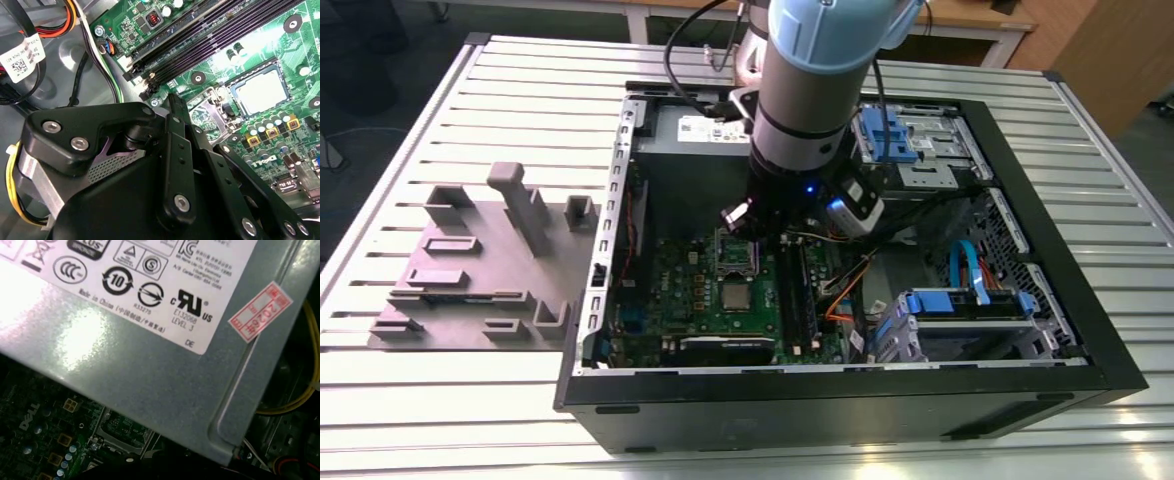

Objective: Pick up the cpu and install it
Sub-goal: 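Close the cpu cover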

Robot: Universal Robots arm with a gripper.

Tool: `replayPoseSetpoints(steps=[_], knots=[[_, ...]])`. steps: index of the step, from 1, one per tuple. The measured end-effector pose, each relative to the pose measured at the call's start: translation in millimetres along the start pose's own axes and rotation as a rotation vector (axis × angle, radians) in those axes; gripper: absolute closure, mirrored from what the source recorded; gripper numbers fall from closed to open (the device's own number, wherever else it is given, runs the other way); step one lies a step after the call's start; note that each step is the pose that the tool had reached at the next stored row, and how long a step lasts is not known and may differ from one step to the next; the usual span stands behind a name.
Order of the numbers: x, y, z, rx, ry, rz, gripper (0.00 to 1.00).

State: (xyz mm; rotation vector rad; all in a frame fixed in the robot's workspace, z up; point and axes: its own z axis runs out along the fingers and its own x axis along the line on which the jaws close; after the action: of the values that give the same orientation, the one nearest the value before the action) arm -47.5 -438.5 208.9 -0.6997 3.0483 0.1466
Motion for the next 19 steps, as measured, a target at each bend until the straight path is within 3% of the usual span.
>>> replayPoseSetpoints(steps=[19], knots=[[-0.2, 0.3, 2.7, -0.0022, -0.0003, -0.006, 0.9]])
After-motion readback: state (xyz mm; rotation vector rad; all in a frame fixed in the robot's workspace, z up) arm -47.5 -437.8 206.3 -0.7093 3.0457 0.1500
